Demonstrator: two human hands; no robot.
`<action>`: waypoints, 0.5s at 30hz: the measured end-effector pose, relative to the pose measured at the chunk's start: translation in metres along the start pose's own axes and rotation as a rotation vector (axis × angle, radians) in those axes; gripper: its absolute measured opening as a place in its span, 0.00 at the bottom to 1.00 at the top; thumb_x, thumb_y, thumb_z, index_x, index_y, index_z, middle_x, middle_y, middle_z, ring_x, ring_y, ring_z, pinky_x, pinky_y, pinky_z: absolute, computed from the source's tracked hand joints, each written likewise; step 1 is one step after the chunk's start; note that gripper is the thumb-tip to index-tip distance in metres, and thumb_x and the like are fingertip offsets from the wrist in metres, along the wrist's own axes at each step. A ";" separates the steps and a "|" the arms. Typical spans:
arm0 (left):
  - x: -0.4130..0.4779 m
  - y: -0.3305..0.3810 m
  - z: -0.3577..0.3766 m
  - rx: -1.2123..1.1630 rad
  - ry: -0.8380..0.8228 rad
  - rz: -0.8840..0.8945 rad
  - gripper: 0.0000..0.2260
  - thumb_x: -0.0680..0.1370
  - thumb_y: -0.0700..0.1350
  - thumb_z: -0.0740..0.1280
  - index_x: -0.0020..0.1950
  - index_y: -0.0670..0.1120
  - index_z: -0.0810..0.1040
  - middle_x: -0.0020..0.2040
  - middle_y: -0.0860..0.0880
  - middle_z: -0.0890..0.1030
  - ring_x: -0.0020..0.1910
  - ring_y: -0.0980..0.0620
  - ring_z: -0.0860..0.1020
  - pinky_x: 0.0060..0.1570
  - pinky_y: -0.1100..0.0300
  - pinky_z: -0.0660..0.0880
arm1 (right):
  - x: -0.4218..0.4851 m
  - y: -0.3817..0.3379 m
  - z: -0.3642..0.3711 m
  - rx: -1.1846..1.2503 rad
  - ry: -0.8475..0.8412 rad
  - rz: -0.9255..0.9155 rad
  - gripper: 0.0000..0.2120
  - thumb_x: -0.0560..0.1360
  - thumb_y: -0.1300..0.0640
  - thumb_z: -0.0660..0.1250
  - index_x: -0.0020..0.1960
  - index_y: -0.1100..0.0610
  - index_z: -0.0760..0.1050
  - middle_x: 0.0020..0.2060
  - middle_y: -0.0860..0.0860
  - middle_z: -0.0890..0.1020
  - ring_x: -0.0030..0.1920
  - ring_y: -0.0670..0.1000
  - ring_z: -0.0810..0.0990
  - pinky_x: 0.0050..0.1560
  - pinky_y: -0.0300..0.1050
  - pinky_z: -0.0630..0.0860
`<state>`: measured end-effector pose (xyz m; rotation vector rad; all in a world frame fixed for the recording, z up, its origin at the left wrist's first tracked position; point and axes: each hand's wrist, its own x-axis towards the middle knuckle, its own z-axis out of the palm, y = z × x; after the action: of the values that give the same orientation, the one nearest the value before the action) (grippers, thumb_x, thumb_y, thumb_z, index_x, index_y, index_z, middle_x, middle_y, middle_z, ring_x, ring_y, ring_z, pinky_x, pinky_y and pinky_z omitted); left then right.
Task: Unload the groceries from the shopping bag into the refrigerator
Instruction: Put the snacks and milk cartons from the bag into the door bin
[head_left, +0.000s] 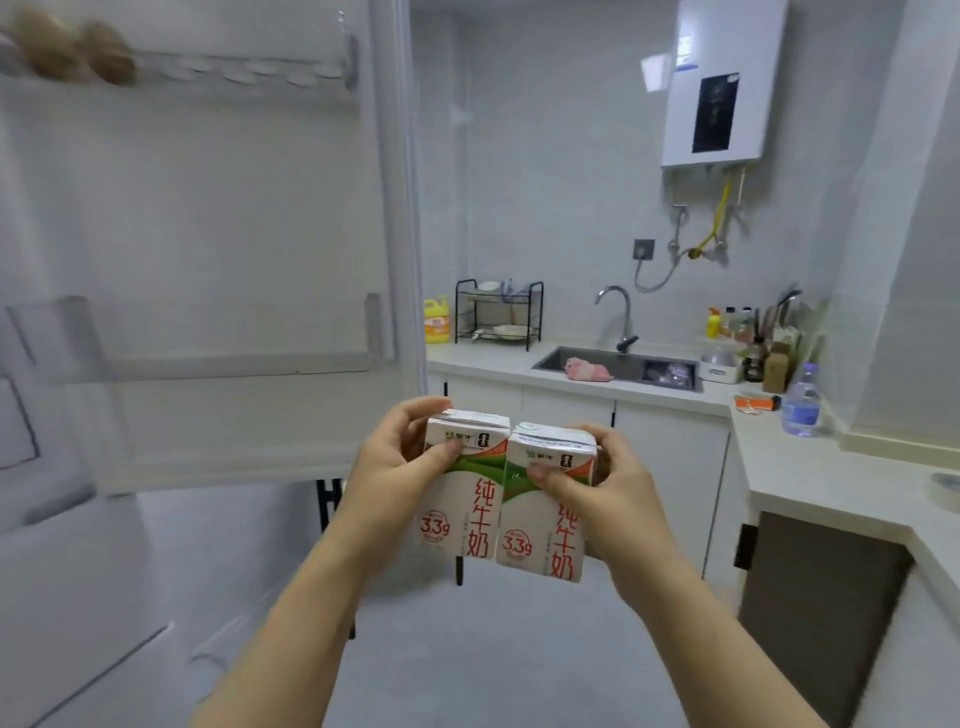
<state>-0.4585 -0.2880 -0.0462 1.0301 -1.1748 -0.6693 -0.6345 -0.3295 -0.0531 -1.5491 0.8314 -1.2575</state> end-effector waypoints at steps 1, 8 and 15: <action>0.004 0.003 -0.019 0.002 0.024 0.008 0.12 0.76 0.36 0.65 0.55 0.50 0.75 0.47 0.47 0.83 0.43 0.49 0.83 0.38 0.58 0.79 | 0.007 -0.002 0.019 0.018 -0.025 -0.008 0.14 0.71 0.60 0.71 0.50 0.46 0.71 0.42 0.46 0.81 0.40 0.45 0.82 0.34 0.40 0.78; 0.021 0.030 -0.130 0.020 0.210 0.077 0.11 0.77 0.37 0.63 0.56 0.50 0.76 0.40 0.50 0.83 0.40 0.50 0.83 0.38 0.57 0.79 | 0.047 -0.020 0.141 0.101 -0.220 -0.098 0.15 0.71 0.59 0.71 0.52 0.45 0.71 0.42 0.45 0.81 0.38 0.40 0.82 0.32 0.35 0.78; 0.044 0.066 -0.212 0.027 0.375 0.153 0.10 0.78 0.37 0.63 0.54 0.51 0.76 0.43 0.49 0.82 0.38 0.53 0.82 0.35 0.59 0.78 | 0.086 -0.055 0.235 0.156 -0.348 -0.183 0.18 0.71 0.58 0.71 0.57 0.47 0.70 0.43 0.47 0.82 0.41 0.46 0.83 0.39 0.43 0.81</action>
<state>-0.2493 -0.2365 0.0224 1.0246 -0.9239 -0.3221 -0.3892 -0.3319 0.0204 -1.6804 0.3681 -1.1062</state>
